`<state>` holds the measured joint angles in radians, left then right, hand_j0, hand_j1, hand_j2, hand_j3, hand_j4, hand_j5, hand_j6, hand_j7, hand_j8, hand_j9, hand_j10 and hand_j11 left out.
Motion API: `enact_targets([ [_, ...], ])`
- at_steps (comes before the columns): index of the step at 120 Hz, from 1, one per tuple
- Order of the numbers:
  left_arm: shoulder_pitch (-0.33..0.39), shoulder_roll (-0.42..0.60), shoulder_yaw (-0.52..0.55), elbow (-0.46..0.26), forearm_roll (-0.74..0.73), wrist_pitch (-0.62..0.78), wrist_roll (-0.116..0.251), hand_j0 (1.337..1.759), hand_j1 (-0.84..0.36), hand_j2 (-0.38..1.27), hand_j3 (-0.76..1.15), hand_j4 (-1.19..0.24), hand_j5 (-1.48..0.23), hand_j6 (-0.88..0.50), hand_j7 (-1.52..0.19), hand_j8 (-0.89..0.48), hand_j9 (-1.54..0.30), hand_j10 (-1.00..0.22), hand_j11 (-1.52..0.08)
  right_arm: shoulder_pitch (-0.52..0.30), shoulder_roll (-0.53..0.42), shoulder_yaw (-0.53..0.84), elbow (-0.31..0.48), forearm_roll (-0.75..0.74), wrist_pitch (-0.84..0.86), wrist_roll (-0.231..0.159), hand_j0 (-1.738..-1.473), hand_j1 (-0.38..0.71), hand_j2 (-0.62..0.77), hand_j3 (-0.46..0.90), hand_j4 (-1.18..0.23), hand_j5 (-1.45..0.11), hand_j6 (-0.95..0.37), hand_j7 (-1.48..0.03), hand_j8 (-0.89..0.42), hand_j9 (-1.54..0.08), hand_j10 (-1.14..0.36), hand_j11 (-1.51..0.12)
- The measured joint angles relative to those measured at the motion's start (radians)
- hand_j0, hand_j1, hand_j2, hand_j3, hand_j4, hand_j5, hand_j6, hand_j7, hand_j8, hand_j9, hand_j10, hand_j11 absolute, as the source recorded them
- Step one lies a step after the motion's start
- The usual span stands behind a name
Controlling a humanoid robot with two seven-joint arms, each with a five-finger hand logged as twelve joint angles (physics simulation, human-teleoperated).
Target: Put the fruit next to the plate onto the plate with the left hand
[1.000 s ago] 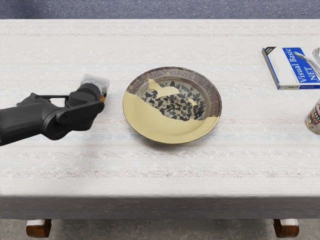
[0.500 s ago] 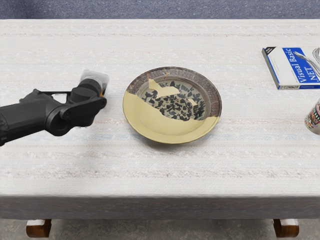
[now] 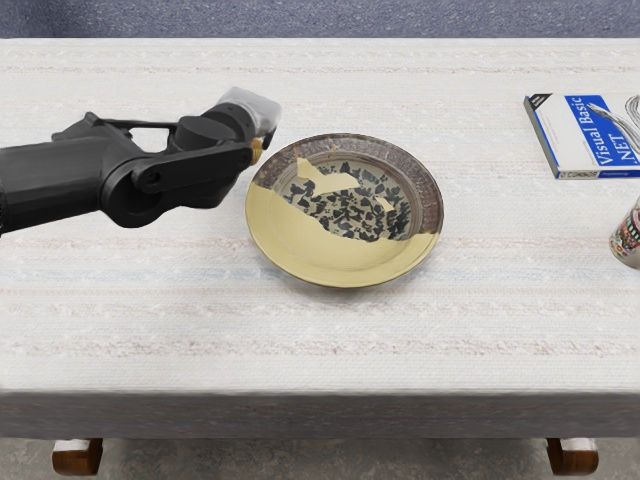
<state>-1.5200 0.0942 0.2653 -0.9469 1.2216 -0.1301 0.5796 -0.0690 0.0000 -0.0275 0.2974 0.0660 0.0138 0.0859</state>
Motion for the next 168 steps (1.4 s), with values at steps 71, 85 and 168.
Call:
enact_targets([
  [71, 0.025, -0.083, -0.011, -0.099, -0.026, 0.044, -0.216, 1.656, -0.25, 0.44, 0.00, -0.56, -0.87, -0.38, -0.85, -0.45, -0.84, -0.64, -0.84, 0.000, 0.000, 0.000, 0.000, 0.000, 0.000, 0.000, -1.658, -0.31, -0.01, 0.00, -0.04, -0.05, -0.04, -0.05, -0.04, -0.05, -0.04, -0.05],
  [85, 0.006, -0.079, -0.018, -0.098, -0.054, 0.045, -0.215, 1.657, -0.12, 0.27, 0.00, -0.43, -0.64, -0.33, -0.63, -0.37, -0.62, -0.47, -0.62, 0.000, 0.000, 0.000, 0.000, 0.000, 0.000, 0.000, -1.658, -0.31, -0.01, 0.00, -0.04, -0.05, -0.04, -0.05, -0.04, -0.05, -0.04, -0.05],
  [168, 0.206, 0.760, -0.347, -0.220, -1.055, -0.471, -0.166, 1.658, 0.04, 0.06, 0.00, -0.26, -0.34, -0.26, -0.34, -0.26, -0.34, -0.26, -0.34, 0.000, 0.000, 0.000, 0.000, 0.000, 0.000, 0.000, -1.658, -0.31, -0.01, 0.00, -0.04, -0.05, -0.04, -0.05, -0.04, -0.05, -0.04, -0.05],
])
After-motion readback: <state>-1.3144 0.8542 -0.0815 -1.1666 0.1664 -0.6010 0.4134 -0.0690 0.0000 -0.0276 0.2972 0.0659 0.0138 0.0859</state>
